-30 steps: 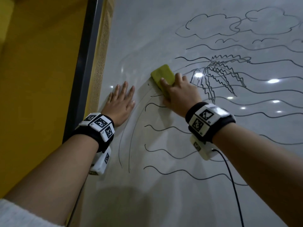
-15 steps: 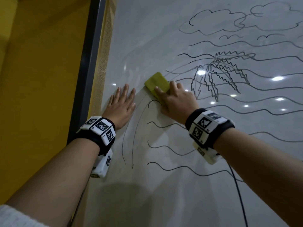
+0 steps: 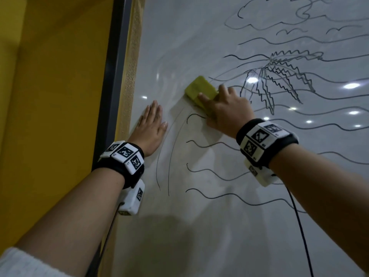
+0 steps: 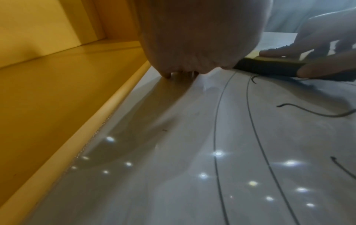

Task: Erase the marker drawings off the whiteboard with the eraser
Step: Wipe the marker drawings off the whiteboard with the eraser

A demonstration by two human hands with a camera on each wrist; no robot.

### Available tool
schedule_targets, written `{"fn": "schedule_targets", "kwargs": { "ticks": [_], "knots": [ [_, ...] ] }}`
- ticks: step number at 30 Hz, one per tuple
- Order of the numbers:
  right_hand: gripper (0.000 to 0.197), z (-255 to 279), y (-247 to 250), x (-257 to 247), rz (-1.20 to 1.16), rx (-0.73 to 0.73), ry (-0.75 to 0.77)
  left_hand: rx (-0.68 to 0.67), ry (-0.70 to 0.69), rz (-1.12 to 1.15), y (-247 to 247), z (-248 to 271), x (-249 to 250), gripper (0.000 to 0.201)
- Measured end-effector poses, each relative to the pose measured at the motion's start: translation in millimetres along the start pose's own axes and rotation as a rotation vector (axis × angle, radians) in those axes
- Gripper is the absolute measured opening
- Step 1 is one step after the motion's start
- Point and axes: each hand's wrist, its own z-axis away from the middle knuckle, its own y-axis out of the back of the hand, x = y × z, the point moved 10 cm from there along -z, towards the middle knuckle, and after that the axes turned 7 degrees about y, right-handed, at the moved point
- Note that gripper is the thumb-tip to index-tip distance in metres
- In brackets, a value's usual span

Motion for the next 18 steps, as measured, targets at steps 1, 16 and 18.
{"fn": "schedule_targets", "kwargs": {
  "ticks": [1,16,18],
  "knots": [
    [0.067,0,0,3,-0.023,0.003,-0.046,-0.001,0.004,0.013,0,1,0,0.057],
    [0.064,14,-14,-38,0.019,-0.086,0.116,0.007,0.058,0.071,2,8,-7,0.053],
    [0.064,14,-14,-34,0.041,-0.082,0.159,-0.009,0.058,0.03,3,8,-7,0.055]
  ]
}}
